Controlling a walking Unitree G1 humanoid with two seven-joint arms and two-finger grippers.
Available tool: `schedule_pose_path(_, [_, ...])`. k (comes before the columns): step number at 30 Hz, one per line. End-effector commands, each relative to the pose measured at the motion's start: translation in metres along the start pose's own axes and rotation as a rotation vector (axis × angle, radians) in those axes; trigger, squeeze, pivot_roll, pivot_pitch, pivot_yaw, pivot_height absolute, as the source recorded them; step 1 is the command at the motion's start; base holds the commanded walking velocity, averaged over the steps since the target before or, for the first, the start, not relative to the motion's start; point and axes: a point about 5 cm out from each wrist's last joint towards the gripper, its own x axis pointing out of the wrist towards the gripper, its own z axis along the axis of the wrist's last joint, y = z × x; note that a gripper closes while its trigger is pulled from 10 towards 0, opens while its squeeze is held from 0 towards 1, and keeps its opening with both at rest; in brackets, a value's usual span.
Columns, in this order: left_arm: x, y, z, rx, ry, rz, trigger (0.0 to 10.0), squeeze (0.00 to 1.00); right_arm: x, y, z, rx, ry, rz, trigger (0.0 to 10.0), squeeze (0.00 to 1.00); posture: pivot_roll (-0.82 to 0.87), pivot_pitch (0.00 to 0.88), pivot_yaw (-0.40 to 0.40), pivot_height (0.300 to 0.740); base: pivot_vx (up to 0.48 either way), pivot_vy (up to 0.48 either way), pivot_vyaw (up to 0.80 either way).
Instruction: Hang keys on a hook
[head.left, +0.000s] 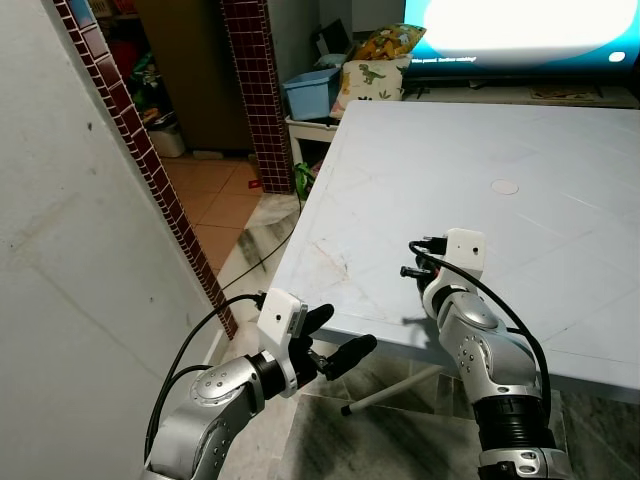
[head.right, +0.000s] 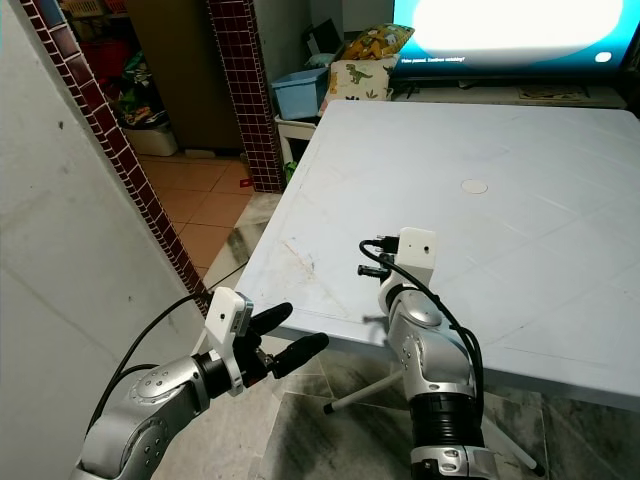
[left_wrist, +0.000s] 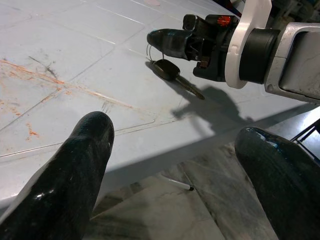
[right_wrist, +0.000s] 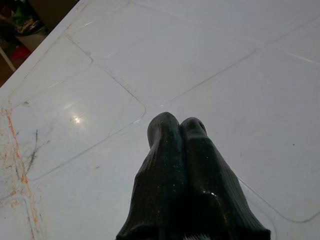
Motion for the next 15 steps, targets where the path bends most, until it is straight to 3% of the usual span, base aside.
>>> schedule_pose_path(1, [0.000, 0.002, 0.002, 0.020, 0.004, 0.006, 10.0, 0.00, 0.001, 0.008, 0.005, -0.016, -0.025, 0.030, 0.0, 0.00, -0.07, 0.000, 0.115, 0.740, 0.000, 0.000, 0.00])
schedule_pose_path(7, [0.000, 0.002, 0.002, 0.020, 0.003, 0.008, 10.0, 0.00, -0.001, 0.017, 0.013, -0.040, -0.071, 0.080, 0.0, 0.00, -0.07, 0.000, 0.114, 0.740, 0.000, 0.000, 0.00])
schedule_pose_path(15, [0.000, 0.002, 0.002, 0.020, 0.004, 0.006, 10.0, 0.00, -0.010, 0.035, 0.022, -0.154, -0.158, 0.189, 0.0, 0.00, -0.07, 0.000, 0.114, 0.740, 0.000, 0.000, 0.00])
